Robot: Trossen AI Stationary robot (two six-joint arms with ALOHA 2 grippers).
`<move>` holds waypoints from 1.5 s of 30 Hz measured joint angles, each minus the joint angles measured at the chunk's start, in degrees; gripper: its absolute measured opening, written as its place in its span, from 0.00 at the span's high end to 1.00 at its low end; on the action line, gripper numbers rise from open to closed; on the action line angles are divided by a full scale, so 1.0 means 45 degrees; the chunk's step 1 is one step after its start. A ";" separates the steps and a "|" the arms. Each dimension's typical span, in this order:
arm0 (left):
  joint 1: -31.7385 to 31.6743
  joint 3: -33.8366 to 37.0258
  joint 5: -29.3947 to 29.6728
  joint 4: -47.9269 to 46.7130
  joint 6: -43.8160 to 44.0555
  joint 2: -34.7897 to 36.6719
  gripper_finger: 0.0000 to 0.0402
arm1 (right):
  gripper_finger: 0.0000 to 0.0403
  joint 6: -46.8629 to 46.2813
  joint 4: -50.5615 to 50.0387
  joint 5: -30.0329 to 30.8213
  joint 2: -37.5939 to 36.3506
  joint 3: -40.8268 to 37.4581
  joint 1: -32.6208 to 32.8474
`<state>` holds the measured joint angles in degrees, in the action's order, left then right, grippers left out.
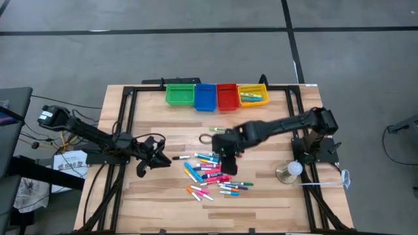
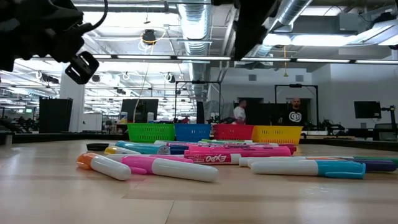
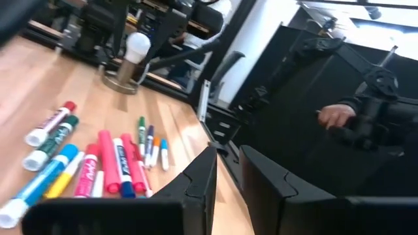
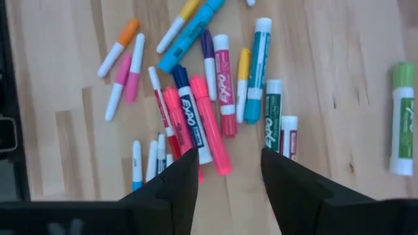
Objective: Pick & Place Markers
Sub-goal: Put the top large pink highlighter pen into the yellow bin
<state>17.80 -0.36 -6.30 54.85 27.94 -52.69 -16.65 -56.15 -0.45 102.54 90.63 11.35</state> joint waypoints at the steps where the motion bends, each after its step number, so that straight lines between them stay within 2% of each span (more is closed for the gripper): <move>1: 0.0087 0.0000 0.0005 -0.0005 0.0000 0.0000 0.83 | 0.62 -0.0144 0.0007 0.0338 0.0000 0.0000 0.0245; 5: 0.0384 0.0000 0.0013 0.0000 0.0000 0.0000 0.83 | 0.63 -0.0212 0.0178 0.1584 0.0225 0.0029 0.1091; 9: 0.0575 0.0000 0.0031 0.0004 0.0000 0.0005 0.83 | 0.64 -0.0212 0.0374 0.2100 0.0990 0.0013 0.1539; 18: 0.0728 0.0004 0.0055 0.0038 0.0627 -0.0183 0.83 | 0.68 -0.0495 -0.0110 0.1711 0.2912 0.0000 0.1707; 26: 0.0738 0.0005 0.0055 0.0010 0.0651 -0.0228 0.83 | 0.69 -0.0533 -0.0093 0.1502 0.3703 0.0014 0.1559; 34: 0.0738 0.0005 0.0053 0.0010 0.0661 -0.0228 0.83 | 0.70 0.1505 -0.0276 0.1510 0.3750 0.0010 0.1452; 45: 0.0738 0.0005 0.0053 0.0011 0.0613 -0.0235 0.83 | 0.69 0.2809 -0.0801 0.1376 0.4192 0.0003 0.1220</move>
<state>21.12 -0.34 -6.07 54.90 30.70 -53.75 -4.01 -59.75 5.74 121.40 90.64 16.84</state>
